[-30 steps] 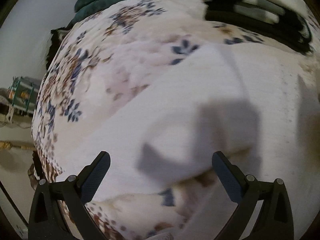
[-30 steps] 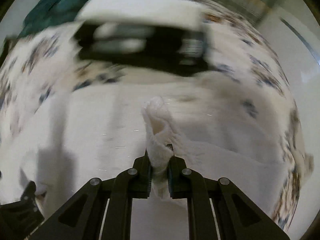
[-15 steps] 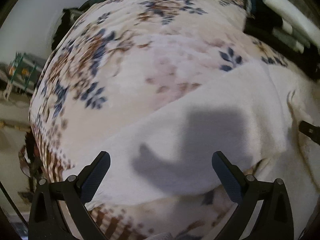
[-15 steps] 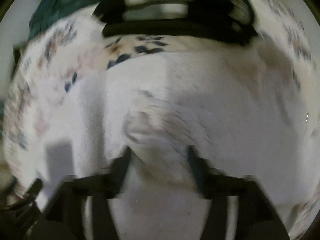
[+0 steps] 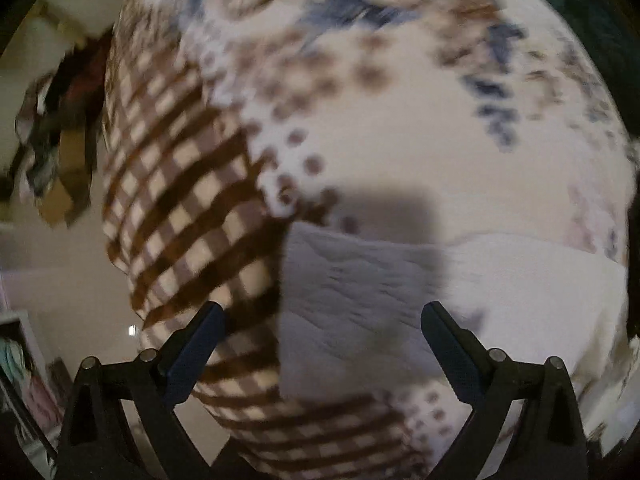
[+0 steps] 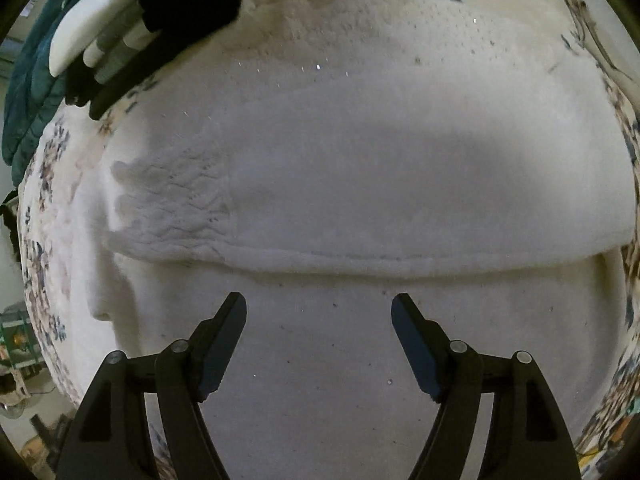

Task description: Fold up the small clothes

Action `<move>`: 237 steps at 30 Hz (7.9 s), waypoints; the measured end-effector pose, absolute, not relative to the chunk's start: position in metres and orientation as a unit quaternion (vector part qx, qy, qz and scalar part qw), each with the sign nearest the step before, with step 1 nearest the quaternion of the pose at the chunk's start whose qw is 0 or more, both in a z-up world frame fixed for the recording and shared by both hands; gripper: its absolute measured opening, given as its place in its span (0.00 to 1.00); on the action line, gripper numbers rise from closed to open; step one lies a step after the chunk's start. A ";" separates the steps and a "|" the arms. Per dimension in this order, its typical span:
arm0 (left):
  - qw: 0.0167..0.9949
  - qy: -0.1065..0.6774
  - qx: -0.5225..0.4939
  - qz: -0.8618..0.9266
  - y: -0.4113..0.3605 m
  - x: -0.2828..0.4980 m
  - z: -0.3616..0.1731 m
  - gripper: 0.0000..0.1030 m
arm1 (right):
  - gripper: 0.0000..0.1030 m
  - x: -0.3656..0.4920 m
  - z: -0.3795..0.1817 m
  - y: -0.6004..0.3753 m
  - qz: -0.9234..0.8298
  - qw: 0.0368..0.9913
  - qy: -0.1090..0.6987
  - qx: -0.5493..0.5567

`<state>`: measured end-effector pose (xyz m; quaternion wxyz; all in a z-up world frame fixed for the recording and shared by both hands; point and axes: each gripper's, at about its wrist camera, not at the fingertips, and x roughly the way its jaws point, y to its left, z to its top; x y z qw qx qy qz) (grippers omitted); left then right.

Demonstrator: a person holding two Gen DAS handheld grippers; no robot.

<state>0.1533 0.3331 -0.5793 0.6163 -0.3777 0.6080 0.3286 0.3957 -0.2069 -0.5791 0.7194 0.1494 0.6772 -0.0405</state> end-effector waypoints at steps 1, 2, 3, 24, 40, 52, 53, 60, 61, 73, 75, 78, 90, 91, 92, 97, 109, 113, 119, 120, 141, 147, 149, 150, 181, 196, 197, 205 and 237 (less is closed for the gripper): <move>0.612 0.607 -0.393 0.320 0.336 0.154 -0.591 0.81 | 0.75 0.394 -0.580 -0.206 -0.040 0.718 0.679 0.148; 0.610 0.606 -0.400 0.317 0.337 0.156 -0.599 0.71 | 0.75 0.392 -0.581 -0.205 -0.037 0.718 0.679 0.146; 0.612 0.604 -0.400 0.317 0.337 0.160 -0.601 0.54 | 0.75 0.392 -0.581 -0.200 -0.034 0.719 0.680 0.141; 0.638 0.428 -0.571 0.288 0.396 0.112 -0.573 0.64 | 0.75 0.393 -0.555 -0.160 -0.044 0.729 0.678 0.087; 0.716 0.483 -0.370 0.343 0.354 0.216 -0.536 0.08 | 0.75 0.385 -0.546 -0.177 -0.064 0.734 0.672 0.073; 0.830 0.499 -0.247 0.029 0.054 0.371 -0.425 0.09 | 0.74 0.380 -0.519 -0.286 -0.066 0.741 0.666 0.058; 0.830 0.503 -0.241 -0.005 0.017 0.382 -0.423 0.09 | 0.74 0.377 -0.514 -0.302 -0.072 0.742 0.664 0.061; 0.812 0.537 -0.191 -0.124 -0.132 0.413 -0.419 0.19 | 0.74 0.362 -0.508 -0.385 -0.094 0.733 0.667 0.097; 0.817 0.530 -0.187 -0.127 -0.138 0.411 -0.416 0.24 | 0.74 0.361 -0.508 -0.388 -0.093 0.731 0.667 0.107; 0.861 0.491 -0.107 0.078 -0.009 0.385 -0.427 0.99 | 0.75 0.400 -0.504 -0.384 0.000 0.744 0.633 0.213; 0.856 0.496 -0.094 0.113 0.012 0.375 -0.437 0.99 | 0.75 0.428 -0.519 -0.364 0.005 0.747 0.625 0.227; 0.841 0.512 -0.087 0.153 0.033 0.364 -0.452 0.99 | 0.54 0.459 -0.549 -0.343 0.007 0.737 0.633 0.237; 0.825 0.533 -0.121 0.144 0.032 0.382 -0.469 0.99 | 0.06 0.427 -0.475 -0.380 -0.073 0.787 0.587 0.176; 0.823 0.537 -0.123 0.138 0.029 0.388 -0.472 0.99 | 0.06 0.423 -0.474 -0.393 -0.087 0.784 0.589 0.174; 0.822 0.539 -0.123 0.132 0.026 0.395 -0.475 0.99 | 0.06 0.419 -0.475 -0.408 -0.101 0.780 0.593 0.169; 0.818 0.557 -0.093 0.109 0.009 0.433 -0.501 0.99 | 0.06 0.411 -0.504 -0.448 -0.126 0.745 0.627 0.189; 0.809 0.584 -0.004 0.072 0.005 0.453 -0.548 0.99 | 0.63 0.421 -0.534 -0.434 -0.109 0.727 0.662 0.147; 0.816 0.574 0.002 0.068 -0.001 0.438 -0.527 0.99 | 0.63 0.416 -0.529 -0.435 -0.100 0.720 0.672 0.141; 0.828 0.561 0.011 0.016 -0.067 0.379 -0.475 0.99 | 0.63 0.362 -0.471 -0.476 -0.067 0.729 0.659 0.171; 0.822 0.569 0.004 -0.001 -0.084 0.366 -0.471 0.99 | 0.63 0.350 -0.465 -0.485 -0.062 0.728 0.661 0.170; 0.691 0.712 0.019 -0.126 -0.396 0.128 -0.565 0.07 | 0.63 0.367 -0.509 -0.629 0.052 0.686 0.688 0.231; 0.732 0.671 -0.026 -0.113 -0.358 0.131 -0.506 0.06 | 0.62 0.454 -0.555 -0.606 0.090 0.667 0.676 0.301; 0.741 0.662 -0.040 -0.104 -0.346 0.126 -0.490 0.06 | 0.52 0.473 -0.575 -0.600 0.094 0.645 0.682 0.332; 0.743 0.660 -0.050 -0.098 -0.338 0.125 -0.484 0.06 | 0.50 0.478 -0.583 -0.597 0.096 0.634 0.686 0.343; 0.780 0.590 -0.202 -0.055 -0.165 0.107 -0.457 0.06 | 0.07 0.477 -0.543 -0.539 -0.007 0.652 0.668 0.359; 0.771 0.561 -0.300 0.027 -0.016 0.085 -0.454 0.05 | 0.06 0.557 -0.440 -0.206 0.093 0.718 0.680 0.112; 0.768 0.562 -0.306 0.032 -0.003 0.084 -0.462 0.05 | 0.06 0.560 -0.446 -0.175 0.095 0.719 0.682 0.093; 0.727 0.580 -0.364 0.052 0.070 0.074 -0.527 0.05 | 0.06 0.561 -0.506 -0.030 0.091 0.715 0.692 -0.034; 0.695 0.655 -0.297 0.009 0.074 0.108 -0.535 0.06 | 0.06 0.122 -0.575 -0.258 0.046 0.555 0.809 0.189</move>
